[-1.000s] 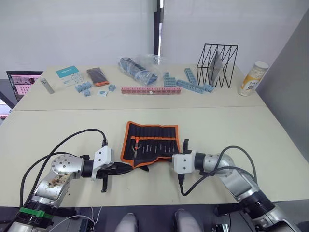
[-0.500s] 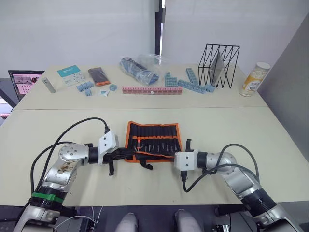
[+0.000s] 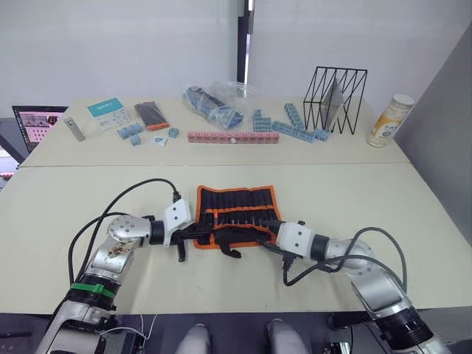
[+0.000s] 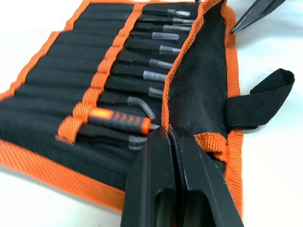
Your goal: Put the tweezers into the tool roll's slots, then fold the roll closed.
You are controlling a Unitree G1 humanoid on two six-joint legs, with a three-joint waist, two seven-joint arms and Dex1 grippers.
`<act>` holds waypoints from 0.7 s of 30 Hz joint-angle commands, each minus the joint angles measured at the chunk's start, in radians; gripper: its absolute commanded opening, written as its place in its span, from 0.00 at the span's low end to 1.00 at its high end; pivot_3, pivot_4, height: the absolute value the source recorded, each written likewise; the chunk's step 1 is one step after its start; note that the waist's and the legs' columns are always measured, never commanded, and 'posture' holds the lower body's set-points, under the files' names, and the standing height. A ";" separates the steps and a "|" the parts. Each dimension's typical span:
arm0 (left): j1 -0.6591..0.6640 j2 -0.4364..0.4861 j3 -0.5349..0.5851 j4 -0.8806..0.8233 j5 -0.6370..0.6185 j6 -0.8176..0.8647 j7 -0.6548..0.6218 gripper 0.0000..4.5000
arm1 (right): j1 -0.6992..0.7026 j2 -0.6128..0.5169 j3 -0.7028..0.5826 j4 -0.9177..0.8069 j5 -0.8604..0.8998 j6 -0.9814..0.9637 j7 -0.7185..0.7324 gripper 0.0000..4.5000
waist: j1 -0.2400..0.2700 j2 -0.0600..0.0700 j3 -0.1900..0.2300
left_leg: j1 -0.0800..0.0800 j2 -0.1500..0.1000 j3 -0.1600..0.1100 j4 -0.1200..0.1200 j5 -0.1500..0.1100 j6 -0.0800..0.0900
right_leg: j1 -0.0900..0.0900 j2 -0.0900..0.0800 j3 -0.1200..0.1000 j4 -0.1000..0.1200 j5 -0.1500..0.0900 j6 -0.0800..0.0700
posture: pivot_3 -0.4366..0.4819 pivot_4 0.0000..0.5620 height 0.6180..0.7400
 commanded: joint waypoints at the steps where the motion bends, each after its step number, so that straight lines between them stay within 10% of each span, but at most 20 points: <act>1: -0.030 -0.006 0.001 -0.021 -0.010 0.017 -0.010 0.00 | -0.020 0.000 -0.015 -0.078 0.025 -0.012 0.004 0.48 | -0.002 0.000 0.000 | 0.000 0.000 0.000 0.000 0.000 0.000 | 0.000 0.000 0.000 0.000 0.000 0.000 | 0.48 0.27 0.97; 8: -0.038 0.010 0.010 -0.040 -0.006 0.044 -0.020 0.00 | -0.049 0.042 0.014 -0.075 0.013 -0.022 -0.011 0.01 | -0.003 0.000 0.000 | 0.000 0.000 0.000 0.000 0.000 0.000 | 0.000 0.000 0.000 0.000 0.000 0.000 | 0.48 0.27 0.97; 21: -0.073 0.045 0.038 0.020 0.007 0.008 -0.017 0.00 | -0.079 0.028 0.039 0.033 0.032 -0.049 0.046 0.01 | -0.004 0.000 0.000 | 0.000 0.000 0.000 0.000 0.000 -0.001 | 0.000 0.000 0.000 0.000 0.000 -0.001 | 0.48 0.27 0.97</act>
